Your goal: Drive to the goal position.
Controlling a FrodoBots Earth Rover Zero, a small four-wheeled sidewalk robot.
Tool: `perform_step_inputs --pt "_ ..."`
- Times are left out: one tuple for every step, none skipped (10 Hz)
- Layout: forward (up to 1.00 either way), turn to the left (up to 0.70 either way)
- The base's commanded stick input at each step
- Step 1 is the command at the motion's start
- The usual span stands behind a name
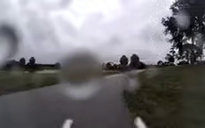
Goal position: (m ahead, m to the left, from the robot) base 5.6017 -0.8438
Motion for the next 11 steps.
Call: perform_step_inputs --pt "0.7 0.0" --pt "0.7 0.0" --pt "0.7 0.0" --pt "0.7 0.0" --pt "0.7 0.0" --pt "0.7 0.0" --pt "0.7 0.0" --pt "0.7 0.0" --pt "0.7 0.0" --pt "0.7 0.0" --pt "0.7 0.0"
